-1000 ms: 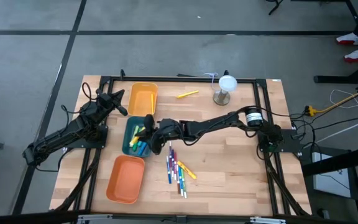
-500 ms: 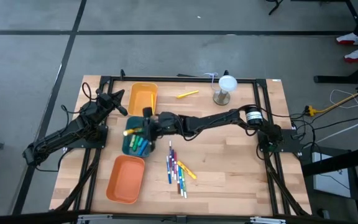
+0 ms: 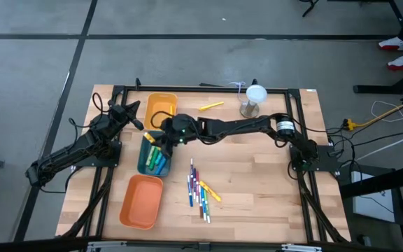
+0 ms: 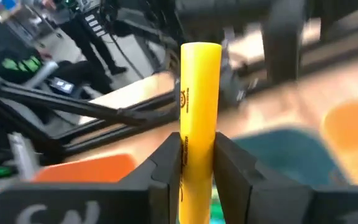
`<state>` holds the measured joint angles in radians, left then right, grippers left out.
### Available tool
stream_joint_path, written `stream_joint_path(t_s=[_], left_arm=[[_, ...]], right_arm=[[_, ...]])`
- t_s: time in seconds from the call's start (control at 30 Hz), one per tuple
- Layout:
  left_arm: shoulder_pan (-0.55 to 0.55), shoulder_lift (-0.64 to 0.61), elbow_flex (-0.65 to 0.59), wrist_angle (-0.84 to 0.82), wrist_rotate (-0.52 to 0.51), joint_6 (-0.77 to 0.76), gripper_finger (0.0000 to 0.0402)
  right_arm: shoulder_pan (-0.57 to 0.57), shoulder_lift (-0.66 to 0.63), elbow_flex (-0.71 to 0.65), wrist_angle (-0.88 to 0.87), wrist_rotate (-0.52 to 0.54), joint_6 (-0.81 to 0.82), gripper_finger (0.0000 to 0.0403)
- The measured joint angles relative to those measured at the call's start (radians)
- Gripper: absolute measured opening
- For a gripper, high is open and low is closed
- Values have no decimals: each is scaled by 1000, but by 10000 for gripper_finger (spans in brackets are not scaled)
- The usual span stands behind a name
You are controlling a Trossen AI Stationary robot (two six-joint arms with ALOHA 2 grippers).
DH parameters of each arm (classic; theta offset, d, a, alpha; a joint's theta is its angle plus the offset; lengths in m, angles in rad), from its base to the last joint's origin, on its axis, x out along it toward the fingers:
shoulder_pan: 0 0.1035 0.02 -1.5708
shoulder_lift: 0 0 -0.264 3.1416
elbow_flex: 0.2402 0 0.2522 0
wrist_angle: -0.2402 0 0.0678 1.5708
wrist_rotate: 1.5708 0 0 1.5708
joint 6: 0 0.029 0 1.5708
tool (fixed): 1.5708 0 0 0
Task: Pick & Place Markers
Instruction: Put the top yellow highlighter pen into the blue bin
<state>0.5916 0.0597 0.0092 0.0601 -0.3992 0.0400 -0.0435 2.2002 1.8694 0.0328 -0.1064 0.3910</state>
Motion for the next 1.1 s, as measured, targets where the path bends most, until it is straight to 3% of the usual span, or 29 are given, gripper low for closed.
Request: stream_joint_path(t_s=[0.23, 0.4, 0.8, 1.1], left_arm=[[0, 0, 0, 0, 0, 0, 8], [0, 0, 0, 0, 0, 0, 10], [0, 0, 0, 0, 0, 0, 10], [0, 0, 0, 0, 0, 0, 6]], right_arm=[[-19, 0, 0, 3, 14, 205, 80], [-17, 0, 0, 19, 133, 235, 80], [-1, 35, -8, 32, 132, 230, 82], [2, 58, -10, 32, 52, 257, 156]])
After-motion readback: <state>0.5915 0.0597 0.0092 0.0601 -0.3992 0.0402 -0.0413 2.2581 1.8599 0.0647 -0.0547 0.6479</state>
